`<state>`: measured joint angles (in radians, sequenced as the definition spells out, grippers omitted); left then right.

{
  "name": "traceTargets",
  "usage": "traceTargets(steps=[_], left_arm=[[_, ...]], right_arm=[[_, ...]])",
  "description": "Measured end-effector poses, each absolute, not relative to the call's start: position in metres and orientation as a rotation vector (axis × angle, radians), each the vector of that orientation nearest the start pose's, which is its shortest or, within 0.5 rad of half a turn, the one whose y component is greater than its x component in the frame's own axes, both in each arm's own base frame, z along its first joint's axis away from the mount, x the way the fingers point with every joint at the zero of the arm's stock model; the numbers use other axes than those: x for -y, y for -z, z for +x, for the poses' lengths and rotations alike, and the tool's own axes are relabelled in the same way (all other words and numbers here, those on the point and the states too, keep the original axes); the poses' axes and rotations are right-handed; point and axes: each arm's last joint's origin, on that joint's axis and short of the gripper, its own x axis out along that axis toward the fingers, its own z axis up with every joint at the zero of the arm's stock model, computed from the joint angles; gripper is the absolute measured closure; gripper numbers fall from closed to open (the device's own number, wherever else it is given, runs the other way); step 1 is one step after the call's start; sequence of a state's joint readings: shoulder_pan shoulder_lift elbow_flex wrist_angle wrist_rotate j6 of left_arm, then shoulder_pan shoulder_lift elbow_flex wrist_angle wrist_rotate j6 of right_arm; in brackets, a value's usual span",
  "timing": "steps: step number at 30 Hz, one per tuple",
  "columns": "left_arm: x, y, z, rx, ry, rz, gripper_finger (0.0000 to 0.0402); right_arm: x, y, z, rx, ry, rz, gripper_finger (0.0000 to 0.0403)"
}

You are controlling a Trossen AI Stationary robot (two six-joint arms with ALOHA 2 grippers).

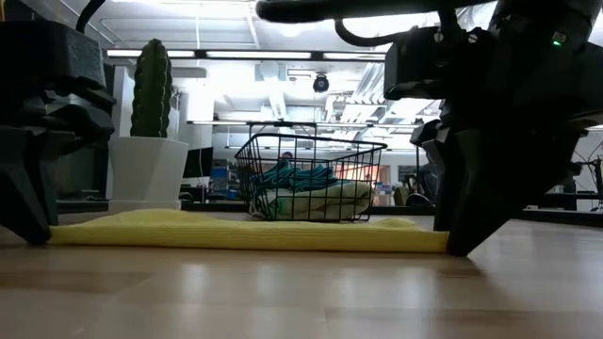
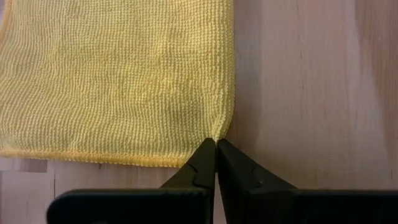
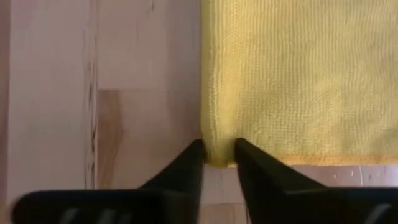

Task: Fold microfiber towels
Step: Fold the yellow microfiber cloth

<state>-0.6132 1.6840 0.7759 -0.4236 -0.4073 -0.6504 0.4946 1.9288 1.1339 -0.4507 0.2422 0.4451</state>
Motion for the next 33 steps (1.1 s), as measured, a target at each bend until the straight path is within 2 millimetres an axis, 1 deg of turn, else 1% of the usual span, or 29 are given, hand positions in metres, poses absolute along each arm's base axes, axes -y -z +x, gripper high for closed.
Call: traceTargets(steps=[4,5,9,13,16,19,22,25,29,33], left_arm=[[0.147,-0.118,0.227,-1.159,-0.182,0.048,0.0401],[0.147,-0.118,0.227,-1.168,-0.172,0.039,0.0401],[0.148,-0.118,0.227,-1.191,-0.160,-0.009,0.0401],[0.153,-0.123,0.226,-1.235,-0.093,-0.113,0.0401],[0.160,-0.132,0.229,-1.257,-0.058,-0.134,0.0401],[0.170,-0.145,0.233,-1.244,-0.021,-0.141,0.0401],[0.176,-0.157,0.235,-1.237,-0.012,-0.090,0.0401],[0.179,-0.167,0.236,-1.211,-0.048,-0.026,0.0401],[0.175,-0.173,0.235,-1.212,-0.139,0.042,0.0401],[0.167,-0.173,0.230,-1.211,-0.257,0.099,0.0401]], right_arm=[[-0.166,-0.127,0.317,-1.159,0.069,-0.042,0.0381],[-0.167,-0.127,0.317,-1.155,0.076,-0.033,0.0391],[-0.174,-0.126,0.315,-1.137,0.078,-0.006,0.0383],[-0.184,-0.129,0.313,-1.148,0.041,0.045,0.0398],[-0.195,-0.134,0.314,-1.155,-0.023,0.064,0.0398],[-0.202,-0.143,0.318,-1.158,-0.102,0.068,0.0401],[-0.206,-0.156,0.323,-1.158,-0.128,0.045,0.0401],[-0.207,-0.169,0.326,-1.170,-0.099,0.004,0.0402],[-0.202,-0.184,0.328,-1.183,-0.003,-0.082,0.0402],[-0.194,-0.188,0.327,-1.199,0.106,-0.109,0.0402]])
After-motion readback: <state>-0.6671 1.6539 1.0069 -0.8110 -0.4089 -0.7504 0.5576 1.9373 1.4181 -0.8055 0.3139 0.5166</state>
